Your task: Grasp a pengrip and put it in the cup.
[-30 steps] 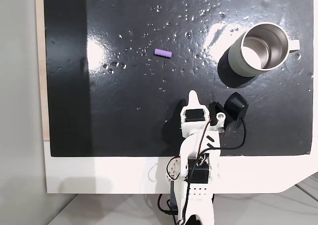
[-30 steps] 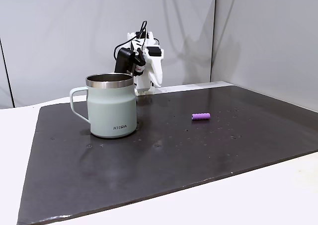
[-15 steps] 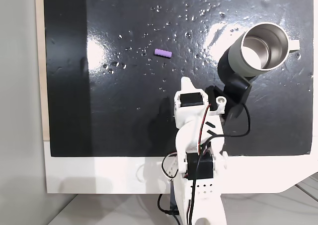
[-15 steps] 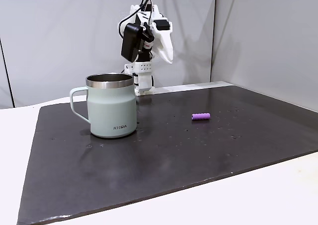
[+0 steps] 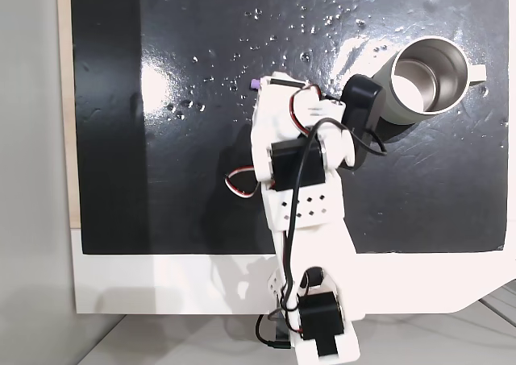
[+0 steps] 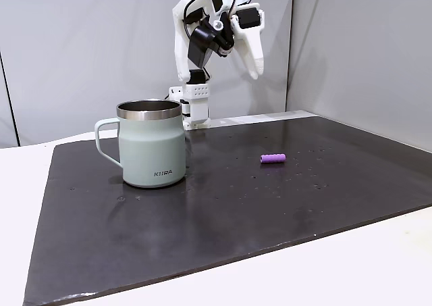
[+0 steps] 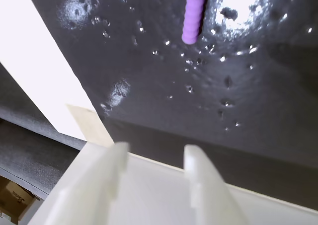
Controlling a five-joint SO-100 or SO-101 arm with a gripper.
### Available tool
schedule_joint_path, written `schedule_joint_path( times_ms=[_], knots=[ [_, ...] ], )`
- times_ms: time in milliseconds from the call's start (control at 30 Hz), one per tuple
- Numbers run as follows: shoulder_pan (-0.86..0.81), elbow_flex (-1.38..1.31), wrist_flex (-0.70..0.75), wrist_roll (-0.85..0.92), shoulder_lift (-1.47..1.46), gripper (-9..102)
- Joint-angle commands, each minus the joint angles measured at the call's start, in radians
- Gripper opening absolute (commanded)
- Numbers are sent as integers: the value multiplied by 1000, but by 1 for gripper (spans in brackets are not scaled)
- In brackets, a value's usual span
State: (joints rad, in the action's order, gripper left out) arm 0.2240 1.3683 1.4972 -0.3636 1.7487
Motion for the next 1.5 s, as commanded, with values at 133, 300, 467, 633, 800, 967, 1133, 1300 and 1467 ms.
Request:
schedule_joint_path(
  times_ms=[133, 300, 467, 633, 800, 967, 1133, 1300, 1467],
  knots=[
    [40, -172, 41, -74, -133, 22],
    [29, -184, 40, -72, -259, 22],
    [20, -236, 35, -67, -393, 22],
    [26, -285, 9, -64, -497, 22],
    [26, -299, -28, -63, -583, 22],
    [25, -299, -64, -63, -641, 22],
    [26, -299, -106, -61, -692, 22],
    [26, -299, -133, -61, -739, 22],
    [26, -299, -158, -57, -772, 20]
  ],
)
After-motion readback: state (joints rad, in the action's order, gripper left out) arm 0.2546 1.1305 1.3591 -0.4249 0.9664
